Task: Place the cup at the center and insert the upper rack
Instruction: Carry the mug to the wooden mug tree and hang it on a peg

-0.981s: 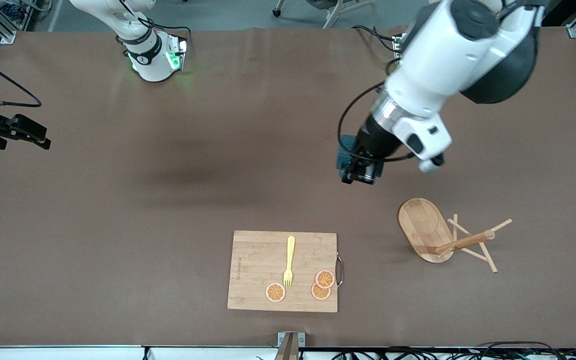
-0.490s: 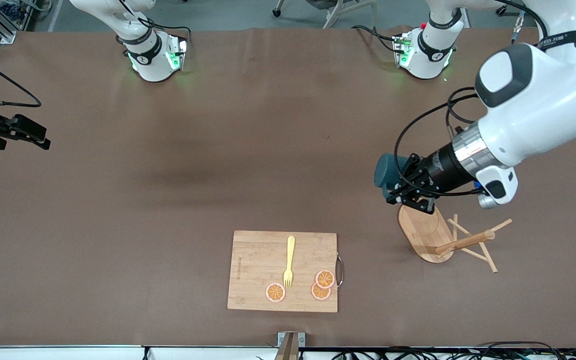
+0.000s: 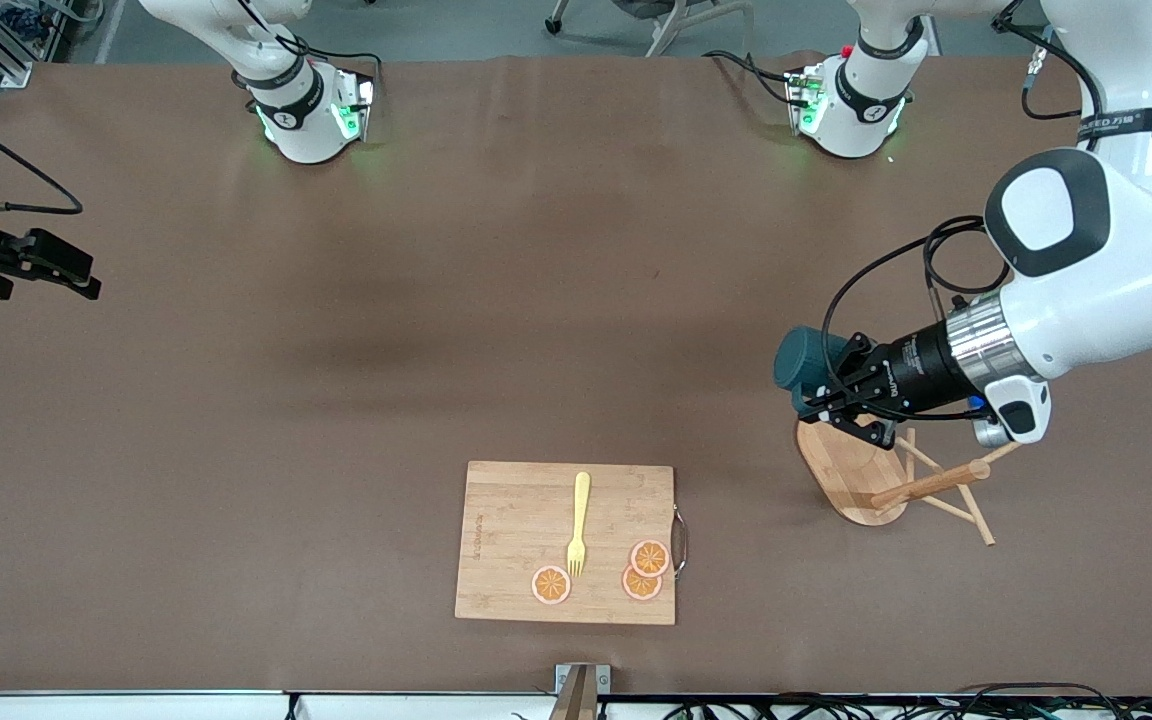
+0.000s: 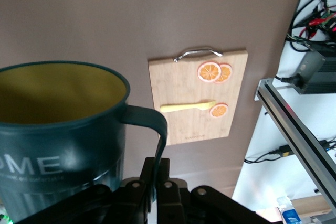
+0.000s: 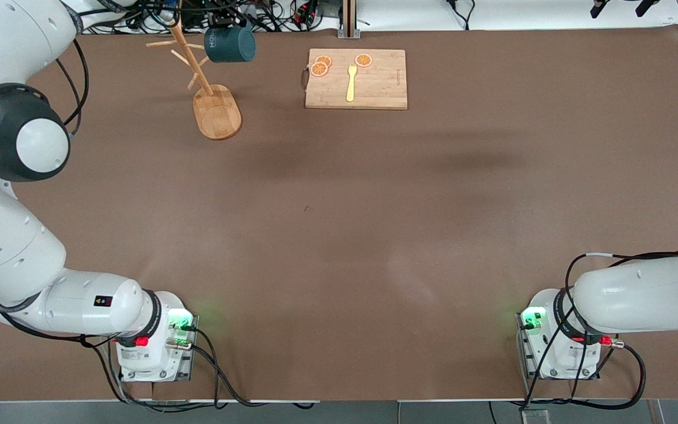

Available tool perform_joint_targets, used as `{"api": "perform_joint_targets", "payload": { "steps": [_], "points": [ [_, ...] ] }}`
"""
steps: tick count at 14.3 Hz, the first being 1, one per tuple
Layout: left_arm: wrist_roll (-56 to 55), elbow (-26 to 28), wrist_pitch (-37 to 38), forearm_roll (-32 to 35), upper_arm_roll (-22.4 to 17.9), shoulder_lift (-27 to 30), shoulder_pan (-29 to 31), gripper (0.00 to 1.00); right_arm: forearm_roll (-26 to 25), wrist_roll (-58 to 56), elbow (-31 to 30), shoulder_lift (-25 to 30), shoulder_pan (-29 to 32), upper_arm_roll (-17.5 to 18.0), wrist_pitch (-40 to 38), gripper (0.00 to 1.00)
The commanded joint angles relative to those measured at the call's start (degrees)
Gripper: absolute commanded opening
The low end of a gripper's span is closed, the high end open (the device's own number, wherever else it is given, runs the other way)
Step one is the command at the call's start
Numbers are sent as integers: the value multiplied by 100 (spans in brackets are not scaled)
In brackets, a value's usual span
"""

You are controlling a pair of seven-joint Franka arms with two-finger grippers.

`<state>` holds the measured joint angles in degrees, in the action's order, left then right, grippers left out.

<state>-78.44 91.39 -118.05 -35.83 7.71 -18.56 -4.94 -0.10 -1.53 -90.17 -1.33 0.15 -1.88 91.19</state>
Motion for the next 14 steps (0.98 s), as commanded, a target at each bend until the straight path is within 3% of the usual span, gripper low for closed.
{"api": "perform_joint_targets", "payload": {
  "steps": [1, 14],
  "points": [
    [565, 255, -51, -134, 37, 46, 177, 1, -52, -14, -88, 106, 20, 21, -4, 100],
    [1234, 177, -95, -46, -7, -288, 362, 1, -52, -14, -88, 106, 29, 21, -31, 100]
  ]
}}
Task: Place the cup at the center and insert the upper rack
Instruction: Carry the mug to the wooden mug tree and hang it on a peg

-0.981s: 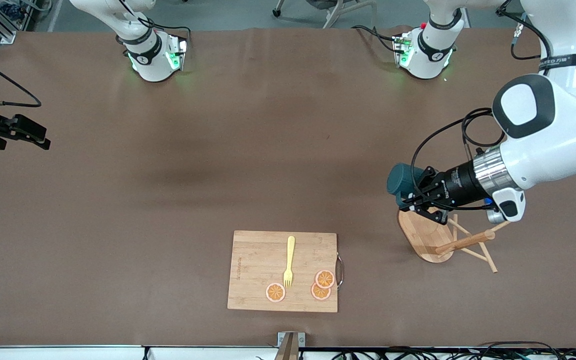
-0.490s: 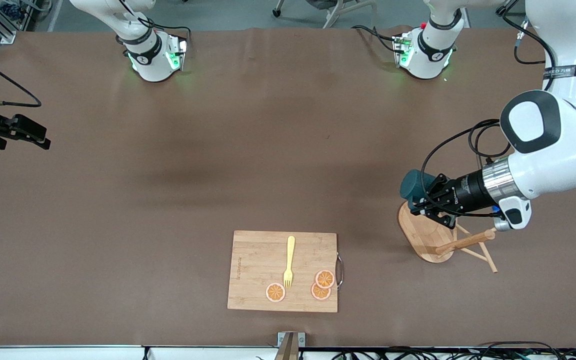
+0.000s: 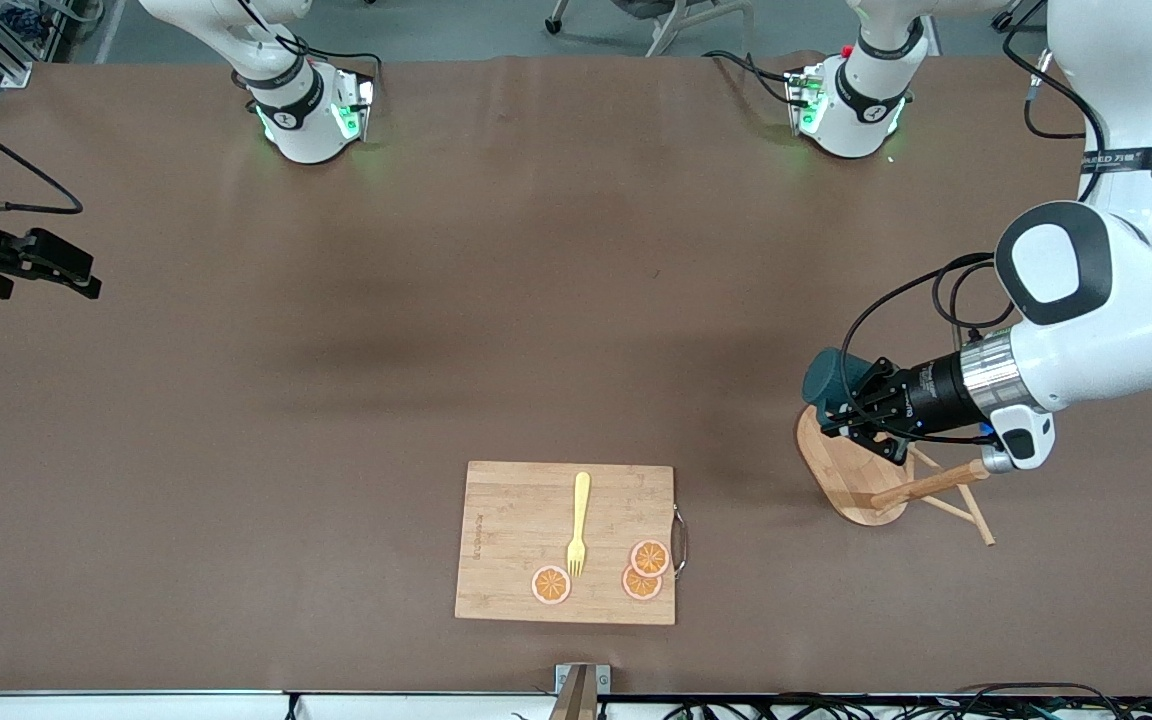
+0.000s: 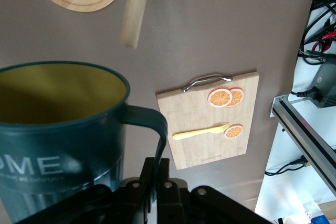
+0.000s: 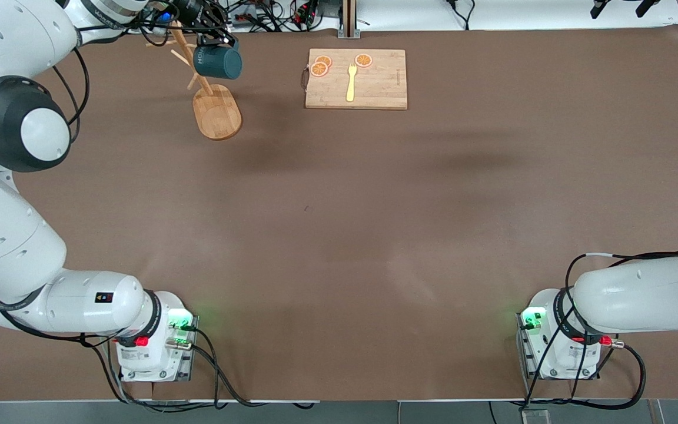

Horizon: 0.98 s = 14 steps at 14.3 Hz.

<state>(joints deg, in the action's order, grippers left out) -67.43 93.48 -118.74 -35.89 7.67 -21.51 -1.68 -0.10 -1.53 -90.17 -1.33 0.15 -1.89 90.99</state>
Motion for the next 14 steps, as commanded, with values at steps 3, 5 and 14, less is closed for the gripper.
{"api": "perform_joint_targets", "payload": {
  "steps": [3, 5, 14],
  "points": [
    [309, -84, -35, -41, -20, -2, 132, 1, -52, -14, -88, 106, 29, 22, -20, 100],
    [336, -137, -35, -24, -20, -11, 203, 1, -43, -14, -88, 106, 29, 13, -29, 100],
    [503, -269, -343, -41, -20, -213, 282, 1, -52, -23, -88, 106, 29, 13, -72, 100]
  ]
}}
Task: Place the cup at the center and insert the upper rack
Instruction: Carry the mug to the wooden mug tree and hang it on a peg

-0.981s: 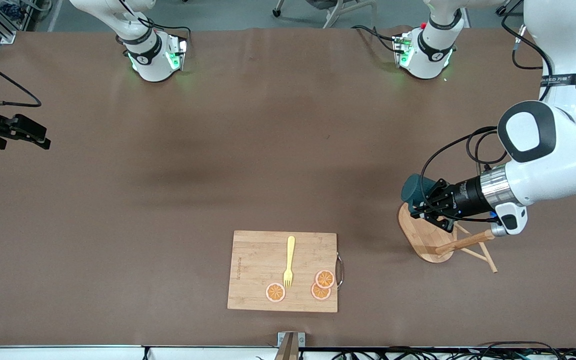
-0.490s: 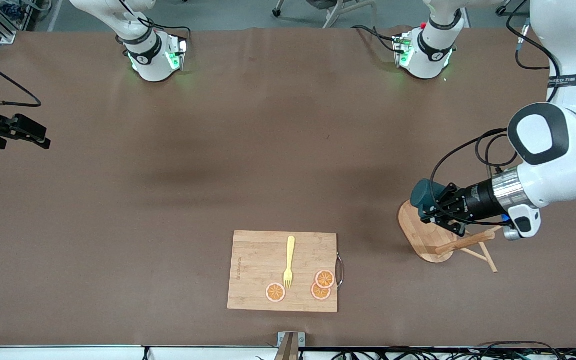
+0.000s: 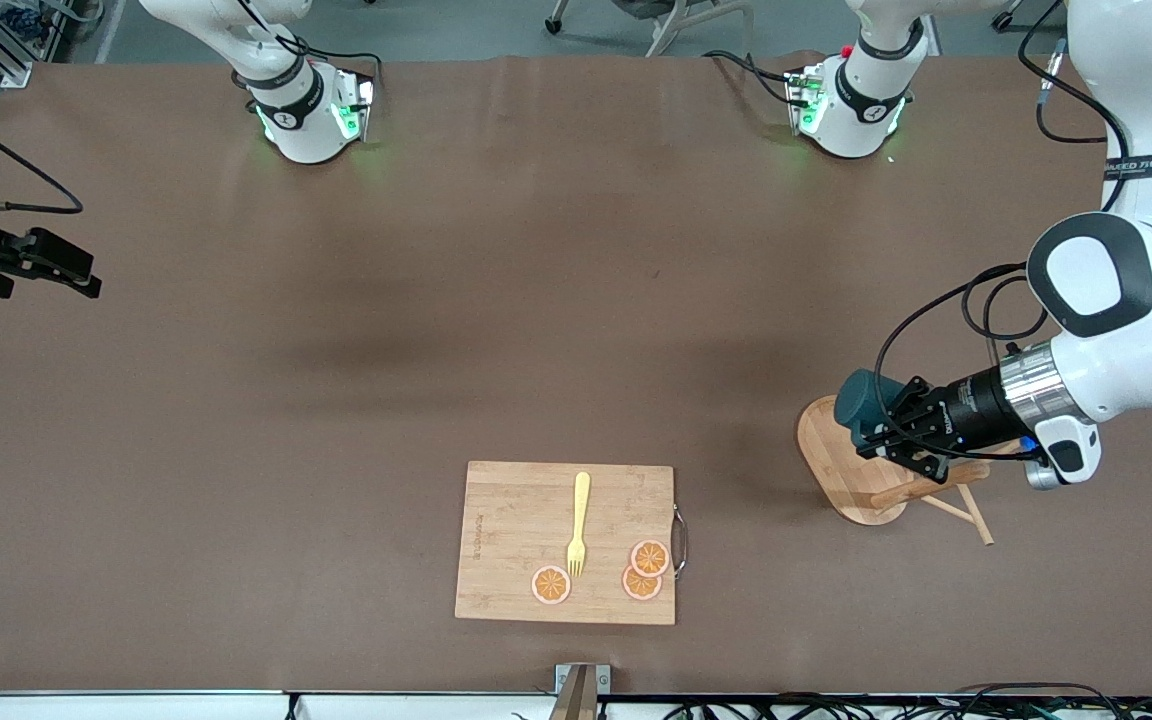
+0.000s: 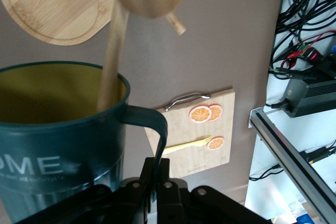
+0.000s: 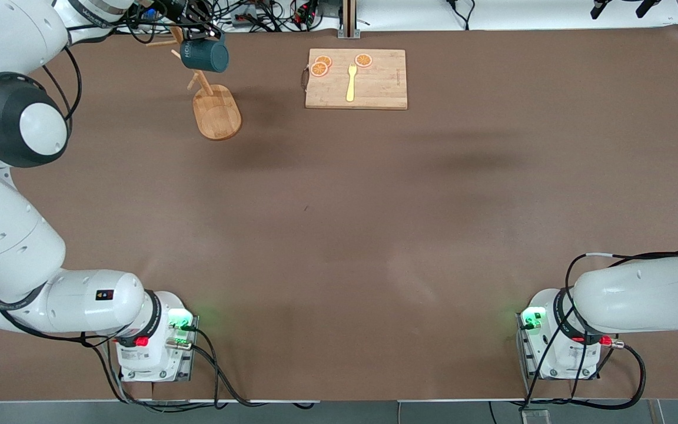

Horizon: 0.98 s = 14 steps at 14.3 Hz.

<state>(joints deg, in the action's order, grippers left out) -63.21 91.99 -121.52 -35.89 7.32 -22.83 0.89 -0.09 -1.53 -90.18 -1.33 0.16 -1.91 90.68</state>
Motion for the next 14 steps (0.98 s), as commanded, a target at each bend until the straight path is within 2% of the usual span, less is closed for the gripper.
{"api": "perform_joint_targets", "payload": {
  "steps": [1, 8, 14],
  "points": [
    [124, -120, -91, -41, 15, -107, 26, 2, -52, -23, -88, 106, 28, 15, -33, 100],
    [344, -120, -627, -24, 15, -231, 122, 4, -43, -23, -88, 106, 28, 15, -42, 100],
    [371, -129, -654, -24, 15, -266, 149, 7, -52, -23, -97, 106, 28, 15, -33, 100]
  ]
}}
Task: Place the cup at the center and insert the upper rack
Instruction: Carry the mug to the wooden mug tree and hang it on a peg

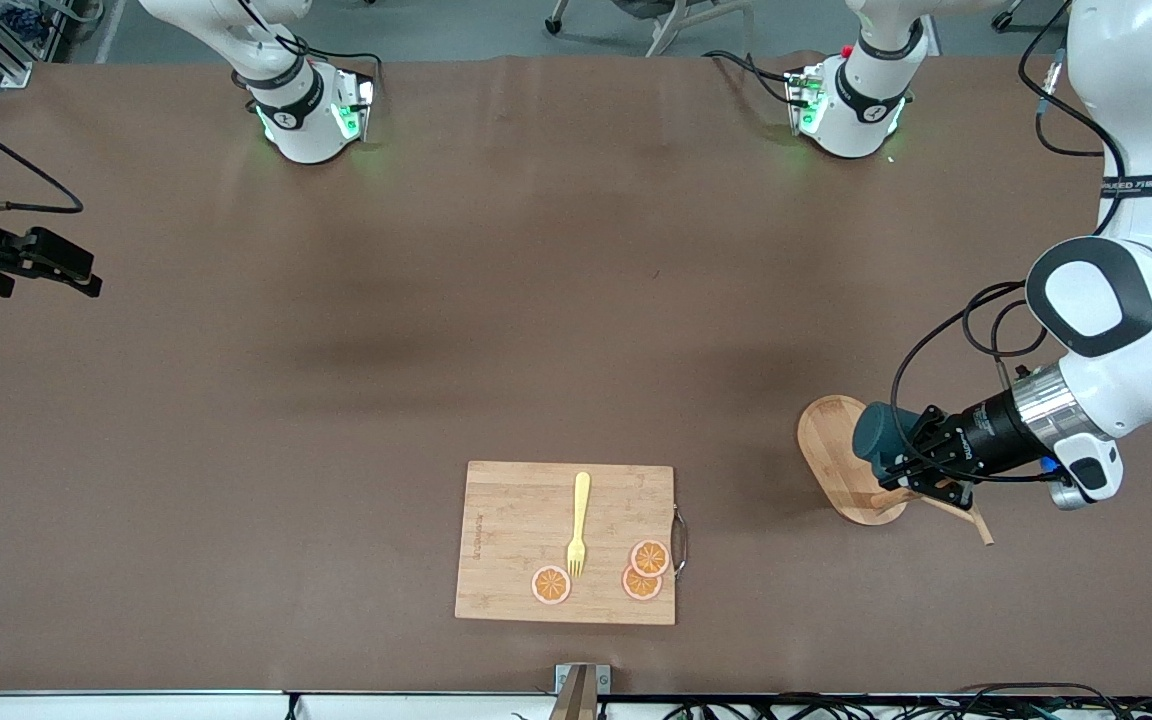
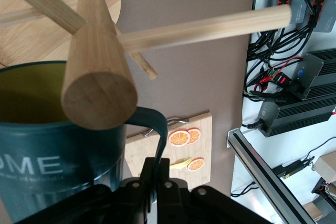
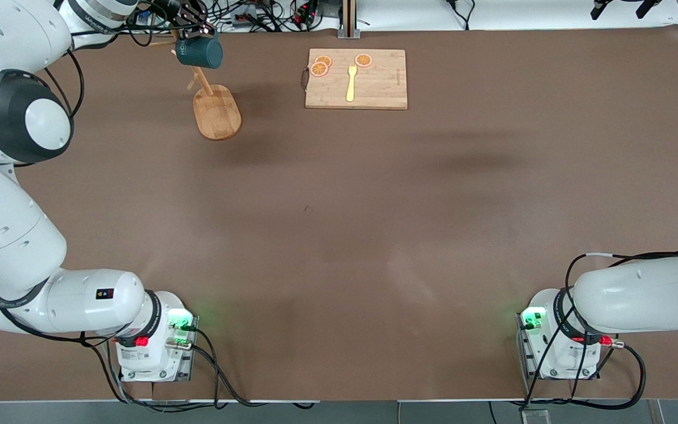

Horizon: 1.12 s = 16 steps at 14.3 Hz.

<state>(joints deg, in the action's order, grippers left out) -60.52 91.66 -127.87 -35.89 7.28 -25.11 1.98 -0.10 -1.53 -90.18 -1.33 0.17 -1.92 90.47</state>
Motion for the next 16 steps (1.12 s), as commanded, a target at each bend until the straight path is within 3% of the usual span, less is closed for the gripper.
{"api": "perform_joint_targets", "payload": {
  "steps": [1, 2, 3, 5, 6, 7, 16],
  "points": [
    [102, -95, -18, -15, 19, -29, 48, 8, -43, -23, -97, 106, 36, 16, -12, 100],
    [102, -87, -18, -15, 19, -29, 74, 9, -52, -23, -97, 106, 27, 16, -3, 100],
    [102, -95, -18, 37, 19, -29, 83, 17, -52, -23, -88, 106, 27, 16, 23, 100],
    [50, -95, -18, 256, 19, -3, 83, 58, -43, -23, -88, 106, 27, 16, 32, 100],
    [-12, -130, -18, 414, 19, 15, 83, 84, -43, -23, -97, 106, 27, 16, 41, 100],
    [-47, -252, -18, 520, 19, 23, 83, 100, -52, -23, -97, 106, 27, 16, 41, 100],
    [-206, -315, -18, 1636, 28, 172, 65, 100, -35, -23, -97, 106, 18, 16, 93, 100]
  ]
}}
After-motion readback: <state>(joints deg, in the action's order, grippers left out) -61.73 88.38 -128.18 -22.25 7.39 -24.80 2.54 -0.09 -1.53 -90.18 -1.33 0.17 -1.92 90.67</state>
